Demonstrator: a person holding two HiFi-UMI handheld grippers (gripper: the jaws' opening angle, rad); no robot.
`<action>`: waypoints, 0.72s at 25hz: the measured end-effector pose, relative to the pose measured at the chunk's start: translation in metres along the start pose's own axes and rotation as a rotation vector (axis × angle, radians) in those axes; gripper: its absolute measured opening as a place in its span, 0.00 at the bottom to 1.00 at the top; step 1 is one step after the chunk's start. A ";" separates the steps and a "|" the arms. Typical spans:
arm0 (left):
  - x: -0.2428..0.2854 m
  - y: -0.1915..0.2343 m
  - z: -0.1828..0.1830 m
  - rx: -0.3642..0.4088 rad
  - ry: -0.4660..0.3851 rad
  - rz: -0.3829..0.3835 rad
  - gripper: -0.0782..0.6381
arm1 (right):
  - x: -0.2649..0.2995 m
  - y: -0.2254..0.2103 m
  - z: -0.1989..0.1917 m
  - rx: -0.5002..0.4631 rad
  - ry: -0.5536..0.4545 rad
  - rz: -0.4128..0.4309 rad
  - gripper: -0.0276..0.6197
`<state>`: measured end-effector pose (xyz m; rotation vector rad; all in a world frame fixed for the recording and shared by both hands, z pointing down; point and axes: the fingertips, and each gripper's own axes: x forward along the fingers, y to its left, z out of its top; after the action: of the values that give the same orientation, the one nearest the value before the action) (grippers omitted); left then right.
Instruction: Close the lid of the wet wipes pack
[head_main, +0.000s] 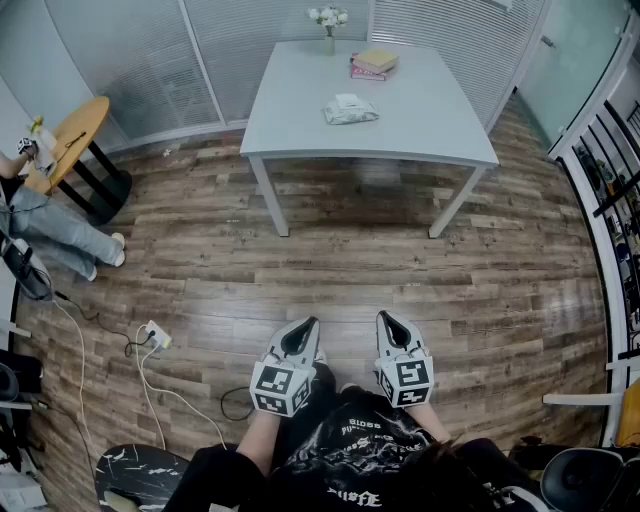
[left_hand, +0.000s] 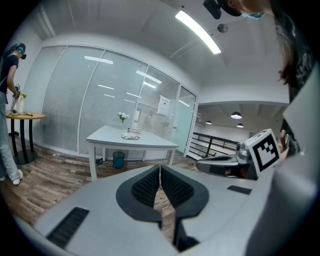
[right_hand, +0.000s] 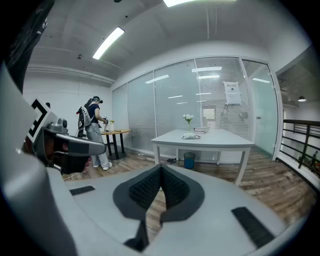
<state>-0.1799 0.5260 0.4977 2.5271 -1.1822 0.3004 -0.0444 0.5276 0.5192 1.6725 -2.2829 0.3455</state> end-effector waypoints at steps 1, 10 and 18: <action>0.000 0.000 0.001 -0.004 -0.006 0.001 0.13 | 0.001 0.001 0.001 -0.010 0.002 0.007 0.04; 0.034 0.039 0.029 0.005 -0.041 -0.060 0.13 | 0.047 -0.010 0.037 0.036 -0.081 -0.029 0.04; 0.069 0.068 0.053 0.021 -0.047 -0.139 0.13 | 0.082 -0.019 0.062 0.030 -0.099 -0.086 0.04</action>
<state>-0.1863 0.4159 0.4855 2.6324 -1.0178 0.2212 -0.0549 0.4270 0.4923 1.8353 -2.2765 0.2855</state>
